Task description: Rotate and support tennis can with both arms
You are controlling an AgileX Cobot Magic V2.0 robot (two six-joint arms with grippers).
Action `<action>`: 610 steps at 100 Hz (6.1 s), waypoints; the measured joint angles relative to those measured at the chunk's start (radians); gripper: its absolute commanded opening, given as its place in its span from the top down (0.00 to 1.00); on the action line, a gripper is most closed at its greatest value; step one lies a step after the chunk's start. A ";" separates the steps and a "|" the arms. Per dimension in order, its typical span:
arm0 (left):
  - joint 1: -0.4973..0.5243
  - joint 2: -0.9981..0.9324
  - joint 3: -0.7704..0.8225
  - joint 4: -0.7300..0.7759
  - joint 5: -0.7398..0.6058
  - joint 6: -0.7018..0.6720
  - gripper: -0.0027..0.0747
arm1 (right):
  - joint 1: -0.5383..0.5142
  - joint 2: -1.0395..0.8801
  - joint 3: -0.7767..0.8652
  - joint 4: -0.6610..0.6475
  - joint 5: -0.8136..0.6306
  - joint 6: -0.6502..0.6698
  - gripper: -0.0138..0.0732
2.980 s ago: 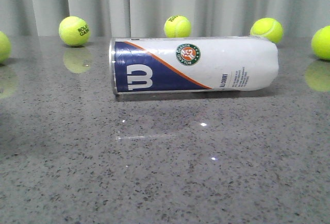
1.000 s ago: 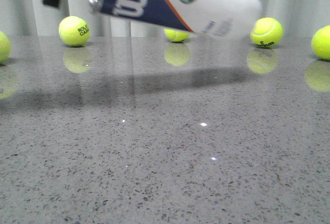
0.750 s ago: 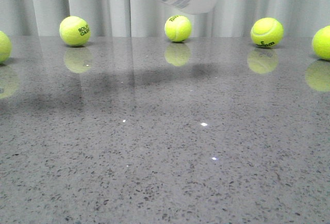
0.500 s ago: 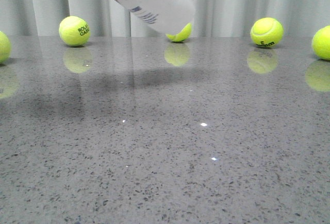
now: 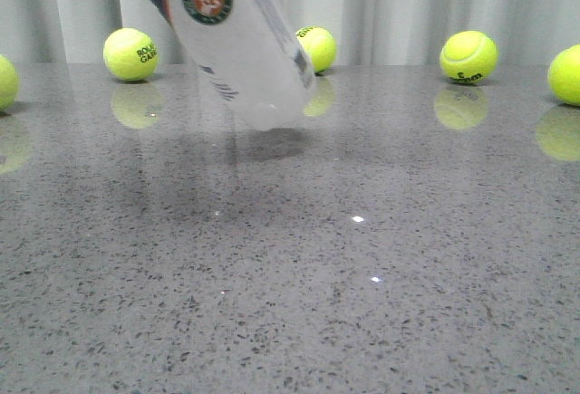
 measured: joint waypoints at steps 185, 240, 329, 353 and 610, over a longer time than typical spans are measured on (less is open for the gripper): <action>0.091 0.327 -0.460 -0.066 -0.073 -0.008 0.66 | 0.000 0.000 0.000 0.000 0.000 0.000 0.91; 0.049 -0.020 0.087 -0.080 -0.558 -0.009 0.99 | 0.000 0.000 0.000 0.000 0.001 0.000 0.91; 0.100 -0.698 0.891 -0.072 -0.744 -0.009 0.99 | 0.000 0.000 0.000 0.000 0.001 0.000 0.91; 0.200 -0.846 0.968 -0.070 -0.740 -0.009 0.99 | 0.000 0.000 0.000 0.000 0.001 0.000 0.91; 0.639 -1.500 1.644 0.089 -1.079 -0.219 0.99 | -0.127 0.000 0.278 -0.083 -0.567 0.000 0.91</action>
